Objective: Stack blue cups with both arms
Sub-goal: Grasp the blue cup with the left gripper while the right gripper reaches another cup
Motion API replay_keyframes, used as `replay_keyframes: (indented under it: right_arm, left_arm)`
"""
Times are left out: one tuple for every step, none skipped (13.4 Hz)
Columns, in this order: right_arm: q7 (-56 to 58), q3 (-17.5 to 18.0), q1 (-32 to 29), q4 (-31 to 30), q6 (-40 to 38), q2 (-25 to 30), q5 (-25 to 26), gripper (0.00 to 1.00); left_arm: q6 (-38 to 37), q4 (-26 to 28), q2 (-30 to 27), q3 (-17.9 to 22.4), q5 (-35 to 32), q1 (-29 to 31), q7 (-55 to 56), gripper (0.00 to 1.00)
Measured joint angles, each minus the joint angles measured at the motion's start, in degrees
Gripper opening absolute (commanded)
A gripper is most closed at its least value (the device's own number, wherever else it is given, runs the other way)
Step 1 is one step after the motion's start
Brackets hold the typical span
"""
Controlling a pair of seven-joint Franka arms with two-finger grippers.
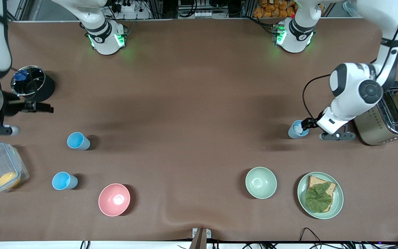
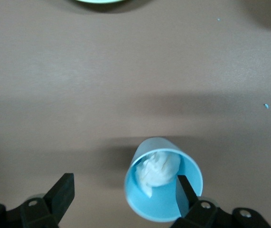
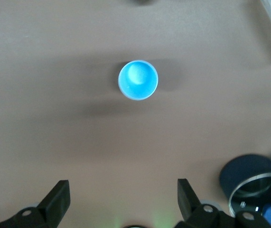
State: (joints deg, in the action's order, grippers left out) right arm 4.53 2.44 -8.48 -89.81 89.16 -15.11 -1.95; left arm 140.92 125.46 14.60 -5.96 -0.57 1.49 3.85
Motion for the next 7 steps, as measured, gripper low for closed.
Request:
replay_keyframes:
  right_arm:
    - [1.5,0.0,-0.9,0.6,2.9,-2.4,-0.1,1.00]
    - [2.3,0.0,-1.4,0.7,6.4,-4.6,-0.2,1.00]
    - [2.7,0.0,-1.5,0.5,9.4,-6.5,-0.2,1.00]
    - [2.8,0.2,-1.3,0.1,12.2,-7.9,-0.2,1.00]
    - [2.8,0.4,-0.9,-0.7,15.0,-8.9,-0.2,1.00]
    - [2.8,0.6,-0.3,-2.2,18.6,-9.5,-0.2,1.00]
    - [2.8,0.7,0.4,-4.5,23.2,-9.8,-0.2,1.00]
  left_arm:
    - [1.5,0.0,1.3,-0.1,0.0,0.0,0.0,0.74]
    - [2.6,0.0,2.6,-0.1,0.0,0.0,0.0,0.61]
    - [3.3,0.0,3.5,-0.1,0.0,0.1,0.0,0.40]
    - [3.6,0.0,4.1,-0.1,0.0,0.1,0.0,0.00]
    - [3.6,0.0,4.3,-0.1,0.0,0.1,0.0,0.00]
    - [3.6,0.0,4.3,-0.1,0.0,0.0,0.0,0.00]
    - [3.6,-0.1,4.3,-0.1,0.0,0.0,0.0,0.00]
